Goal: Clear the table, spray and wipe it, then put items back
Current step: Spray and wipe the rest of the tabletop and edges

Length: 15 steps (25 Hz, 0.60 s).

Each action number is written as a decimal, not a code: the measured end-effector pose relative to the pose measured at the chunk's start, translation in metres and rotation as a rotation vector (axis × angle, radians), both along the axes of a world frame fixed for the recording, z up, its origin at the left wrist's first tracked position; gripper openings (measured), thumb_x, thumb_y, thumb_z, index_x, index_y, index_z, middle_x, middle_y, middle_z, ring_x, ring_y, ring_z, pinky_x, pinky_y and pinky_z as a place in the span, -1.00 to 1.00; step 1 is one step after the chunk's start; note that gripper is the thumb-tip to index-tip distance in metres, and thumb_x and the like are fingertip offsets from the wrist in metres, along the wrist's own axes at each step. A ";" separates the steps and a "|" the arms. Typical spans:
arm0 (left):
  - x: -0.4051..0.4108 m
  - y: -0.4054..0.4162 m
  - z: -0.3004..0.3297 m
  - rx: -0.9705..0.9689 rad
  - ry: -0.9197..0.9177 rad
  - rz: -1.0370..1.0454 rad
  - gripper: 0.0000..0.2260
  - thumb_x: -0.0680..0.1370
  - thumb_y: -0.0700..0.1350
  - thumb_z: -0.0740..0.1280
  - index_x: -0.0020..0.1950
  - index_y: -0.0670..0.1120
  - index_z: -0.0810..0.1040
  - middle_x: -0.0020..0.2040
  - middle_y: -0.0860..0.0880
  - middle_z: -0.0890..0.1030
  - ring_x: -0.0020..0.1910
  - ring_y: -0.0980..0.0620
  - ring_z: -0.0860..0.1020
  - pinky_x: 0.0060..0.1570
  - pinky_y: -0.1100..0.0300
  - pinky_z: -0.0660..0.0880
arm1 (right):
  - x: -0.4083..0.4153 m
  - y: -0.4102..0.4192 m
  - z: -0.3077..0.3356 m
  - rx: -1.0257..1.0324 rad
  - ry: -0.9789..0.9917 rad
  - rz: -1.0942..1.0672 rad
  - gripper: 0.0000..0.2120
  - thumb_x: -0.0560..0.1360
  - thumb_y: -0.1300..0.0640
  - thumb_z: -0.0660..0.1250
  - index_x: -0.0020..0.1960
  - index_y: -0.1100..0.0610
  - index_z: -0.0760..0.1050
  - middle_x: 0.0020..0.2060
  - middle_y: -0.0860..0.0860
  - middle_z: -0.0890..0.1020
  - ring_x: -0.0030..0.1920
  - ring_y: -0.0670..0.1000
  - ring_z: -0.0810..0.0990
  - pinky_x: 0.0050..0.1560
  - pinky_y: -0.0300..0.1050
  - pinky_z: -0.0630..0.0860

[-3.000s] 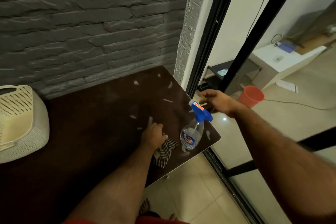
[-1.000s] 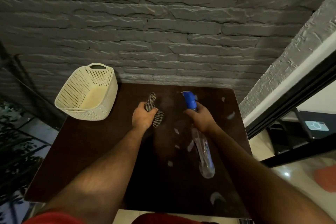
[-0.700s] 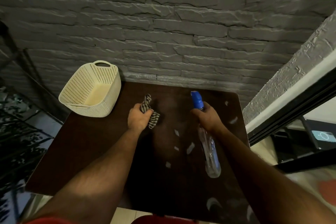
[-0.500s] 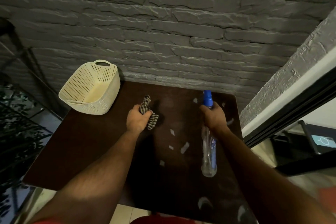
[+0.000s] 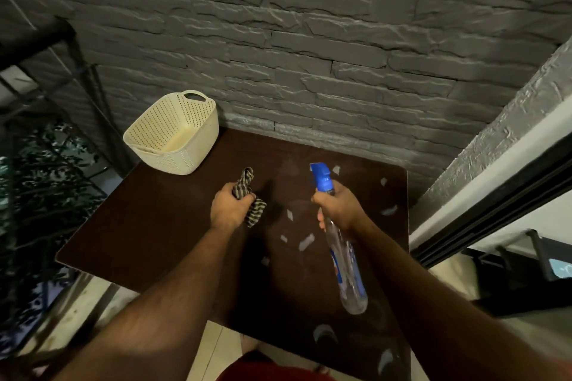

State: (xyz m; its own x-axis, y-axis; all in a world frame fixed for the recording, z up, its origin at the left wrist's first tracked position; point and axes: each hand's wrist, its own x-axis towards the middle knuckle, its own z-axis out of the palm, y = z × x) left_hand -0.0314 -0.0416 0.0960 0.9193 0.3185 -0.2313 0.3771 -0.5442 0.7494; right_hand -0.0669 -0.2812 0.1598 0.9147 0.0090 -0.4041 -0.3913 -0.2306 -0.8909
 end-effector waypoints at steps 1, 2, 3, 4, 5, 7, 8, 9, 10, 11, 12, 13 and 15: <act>-0.003 0.000 0.000 0.002 0.002 0.011 -0.66 0.45 0.02 0.44 0.17 -0.06 0.53 0.03 -0.08 0.63 0.04 -0.11 0.58 0.06 0.05 0.50 | -0.002 -0.004 0.000 -0.024 -0.015 -0.036 -0.83 0.43 0.15 0.34 -0.03 0.16 0.42 -0.42 0.13 0.53 -0.49 0.05 0.51 -0.42 -0.11 0.51; -0.007 -0.001 0.000 0.006 0.005 0.019 -0.66 0.45 0.02 0.44 0.18 -0.06 0.53 0.04 -0.09 0.63 0.05 -0.11 0.58 0.06 0.06 0.49 | -0.003 -0.010 0.000 -0.047 -0.027 -0.074 -0.83 0.43 0.14 0.34 -0.02 0.17 0.43 -0.41 0.12 0.53 -0.48 0.04 0.52 -0.42 -0.10 0.52; -0.010 -0.003 0.000 0.013 0.007 0.021 -0.65 0.45 0.02 0.44 0.18 -0.06 0.53 0.04 -0.08 0.63 0.05 -0.10 0.57 0.05 0.07 0.48 | -0.005 -0.016 0.000 -0.064 -0.030 -0.103 -0.82 0.43 0.14 0.35 -0.01 0.18 0.44 -0.40 0.12 0.53 -0.47 0.04 0.52 -0.41 -0.08 0.53; -0.012 -0.004 0.000 0.019 0.010 0.019 -0.66 0.45 0.02 0.44 0.18 -0.05 0.53 0.04 -0.08 0.62 0.05 -0.10 0.57 0.04 0.08 0.47 | -0.006 -0.021 -0.001 -0.065 -0.023 -0.117 -0.80 0.43 0.13 0.35 -0.01 0.18 0.44 -0.40 0.11 0.53 -0.46 0.04 0.52 -0.38 -0.06 0.55; -0.014 -0.006 0.000 0.024 0.012 0.015 -0.67 0.45 0.02 0.44 0.17 -0.05 0.53 0.04 -0.07 0.62 0.06 -0.10 0.57 0.03 0.09 0.46 | -0.009 -0.026 -0.001 -0.043 -0.003 -0.103 -0.79 0.43 0.13 0.35 0.01 0.19 0.44 -0.39 0.11 0.53 -0.45 0.04 0.52 -0.35 -0.03 0.55; -0.017 -0.010 -0.002 0.031 0.007 0.008 -0.67 0.45 0.02 0.45 0.15 -0.05 0.54 0.04 -0.08 0.63 0.06 -0.10 0.57 0.03 0.10 0.45 | -0.018 -0.029 -0.004 0.033 0.071 0.016 -0.77 0.44 0.17 0.35 0.05 0.22 0.42 -0.41 0.12 0.52 -0.45 0.06 0.51 -0.35 -0.02 0.53; -0.018 -0.011 -0.003 0.037 0.003 0.005 -0.67 0.45 0.03 0.45 0.15 -0.06 0.55 0.04 -0.08 0.63 0.06 -0.11 0.57 0.04 0.10 0.45 | -0.024 -0.027 -0.005 0.048 0.104 0.077 -0.76 0.45 0.18 0.35 0.07 0.22 0.42 -0.41 0.11 0.52 -0.46 0.05 0.51 -0.38 -0.05 0.52; -0.019 -0.012 -0.004 0.045 -0.001 0.001 -0.66 0.44 0.03 0.45 0.15 -0.06 0.55 0.04 -0.09 0.63 0.07 -0.12 0.57 0.04 0.09 0.45 | -0.030 -0.024 -0.005 0.046 0.118 0.110 -0.77 0.45 0.19 0.35 0.08 0.20 0.42 -0.40 0.09 0.53 -0.47 0.03 0.51 -0.40 -0.09 0.52; -0.020 -0.011 -0.005 0.048 -0.005 -0.006 -0.66 0.44 0.03 0.45 0.16 -0.07 0.55 0.04 -0.10 0.63 0.07 -0.12 0.57 0.05 0.09 0.45 | -0.034 -0.021 -0.005 0.045 0.115 0.111 -0.78 0.45 0.19 0.35 0.07 0.18 0.42 -0.40 0.08 0.53 -0.48 0.00 0.51 -0.41 -0.11 0.52; -0.020 -0.010 -0.005 0.047 -0.004 -0.017 -0.65 0.44 0.03 0.45 0.16 -0.07 0.55 0.05 -0.11 0.63 0.07 -0.13 0.57 0.05 0.08 0.46 | -0.037 -0.019 -0.006 0.054 0.104 0.087 -0.79 0.46 0.19 0.35 0.07 0.17 0.42 -0.39 0.06 0.54 -0.48 -0.01 0.51 -0.41 -0.12 0.52; -0.020 -0.008 -0.004 0.044 -0.004 -0.034 -0.65 0.44 0.02 0.45 0.17 -0.07 0.55 0.05 -0.11 0.63 0.07 -0.13 0.57 0.05 0.08 0.46 | -0.039 -0.016 -0.005 0.068 0.094 0.057 -0.80 0.46 0.19 0.34 0.07 0.17 0.43 -0.38 0.06 0.54 -0.48 -0.02 0.51 -0.42 -0.13 0.52; -0.019 -0.006 -0.004 0.040 -0.004 -0.051 -0.65 0.44 0.02 0.45 0.17 -0.06 0.55 0.05 -0.11 0.63 0.06 -0.12 0.57 0.05 0.09 0.46 | -0.041 -0.015 -0.005 0.069 0.085 0.036 -0.79 0.47 0.18 0.34 0.07 0.17 0.44 -0.36 0.05 0.55 -0.45 -0.03 0.52 -0.40 -0.14 0.53; -0.016 0.001 -0.001 0.026 -0.016 -0.091 -0.66 0.44 0.02 0.45 0.17 -0.05 0.55 0.04 -0.09 0.63 0.05 -0.10 0.57 0.02 0.10 0.47 | -0.043 -0.009 -0.007 0.015 0.073 -0.006 -0.76 0.47 0.13 0.35 0.11 0.16 0.46 -0.27 0.06 0.57 -0.36 -0.03 0.55 -0.32 -0.15 0.55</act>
State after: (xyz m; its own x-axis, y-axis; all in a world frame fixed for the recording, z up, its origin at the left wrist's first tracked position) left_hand -0.0469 -0.0404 0.0954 0.9481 0.2395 -0.2094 0.3137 -0.5950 0.7399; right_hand -0.1100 -0.2903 0.1531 0.8829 0.0099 -0.4695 -0.4566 -0.2150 -0.8633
